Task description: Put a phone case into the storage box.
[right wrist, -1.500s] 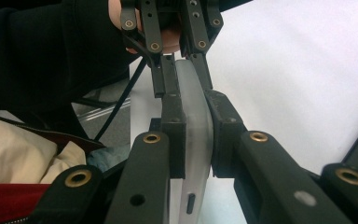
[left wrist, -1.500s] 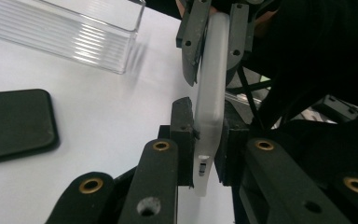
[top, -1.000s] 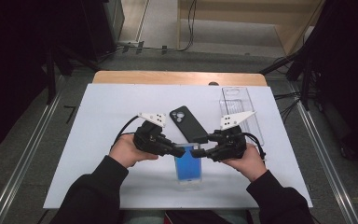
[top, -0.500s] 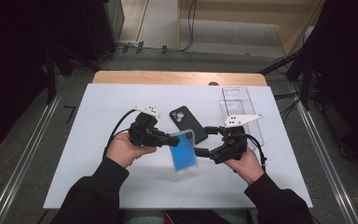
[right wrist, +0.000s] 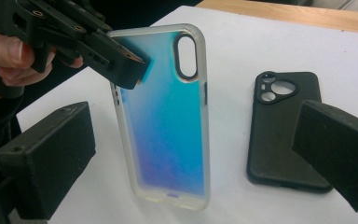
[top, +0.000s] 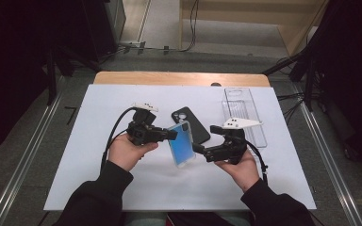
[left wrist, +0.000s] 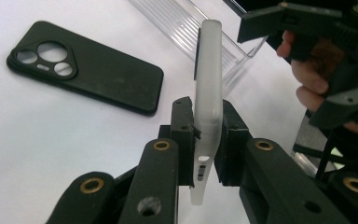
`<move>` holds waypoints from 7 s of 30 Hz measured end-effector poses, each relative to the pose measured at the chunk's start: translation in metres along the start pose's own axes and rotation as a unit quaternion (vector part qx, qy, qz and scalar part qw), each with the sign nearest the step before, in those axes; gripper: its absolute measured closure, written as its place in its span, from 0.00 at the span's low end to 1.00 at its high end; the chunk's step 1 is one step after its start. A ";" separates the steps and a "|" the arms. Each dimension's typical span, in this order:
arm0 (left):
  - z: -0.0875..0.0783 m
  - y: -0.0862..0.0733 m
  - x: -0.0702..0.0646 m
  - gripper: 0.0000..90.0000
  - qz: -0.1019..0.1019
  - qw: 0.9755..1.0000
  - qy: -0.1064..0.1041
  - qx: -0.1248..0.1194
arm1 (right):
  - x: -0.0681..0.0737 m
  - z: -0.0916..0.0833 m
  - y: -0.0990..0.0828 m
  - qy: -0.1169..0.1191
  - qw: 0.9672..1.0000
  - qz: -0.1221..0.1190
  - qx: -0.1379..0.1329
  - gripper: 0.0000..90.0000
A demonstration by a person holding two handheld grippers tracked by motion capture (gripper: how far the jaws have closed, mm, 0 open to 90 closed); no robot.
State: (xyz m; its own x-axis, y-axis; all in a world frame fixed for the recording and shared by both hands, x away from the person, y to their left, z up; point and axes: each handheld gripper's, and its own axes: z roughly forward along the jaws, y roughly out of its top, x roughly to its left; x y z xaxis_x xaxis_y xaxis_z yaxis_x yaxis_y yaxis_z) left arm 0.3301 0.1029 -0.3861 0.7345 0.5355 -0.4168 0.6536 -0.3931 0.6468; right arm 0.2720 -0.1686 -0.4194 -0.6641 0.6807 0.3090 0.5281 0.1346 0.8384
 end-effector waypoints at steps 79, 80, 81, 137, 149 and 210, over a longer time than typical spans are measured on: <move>-0.001 -0.003 -0.016 0.40 -0.004 1.000 -0.010 -0.025 | 0.013 0.043 -0.015 -0.094 0.994 -0.006 0.050 0.16; -0.001 -0.004 -0.016 0.39 0.002 1.000 -0.012 -0.024 | 0.011 0.041 -0.015 -0.091 0.995 -0.008 0.048 0.16; -0.002 -0.006 -0.016 0.39 0.010 1.000 -0.014 -0.020 | 0.010 0.041 -0.014 -0.088 0.995 -0.009 0.047 0.16; -0.020 -0.108 0.031 0.30 0.064 0.998 0.000 0.019 | -0.031 -0.025 0.029 -0.007 0.999 -0.002 0.038 0.16; -0.034 -0.118 0.033 0.30 0.036 0.999 0.036 -0.006 | -0.054 -0.048 0.052 -0.044 0.999 0.024 0.003 0.16; -0.043 -0.130 0.033 0.30 0.016 0.997 0.067 -0.024 | -0.177 0.007 0.069 -0.284 0.955 0.073 -0.047 0.16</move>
State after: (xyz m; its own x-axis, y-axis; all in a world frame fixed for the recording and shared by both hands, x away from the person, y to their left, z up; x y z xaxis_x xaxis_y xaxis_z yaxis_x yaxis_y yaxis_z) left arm 0.2615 0.2041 -0.4569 0.7215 0.6197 -0.3088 0.6186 -0.3766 0.6896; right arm 0.4295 -0.2747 -0.4191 -0.1790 0.9715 0.1551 0.5252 -0.0389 0.8501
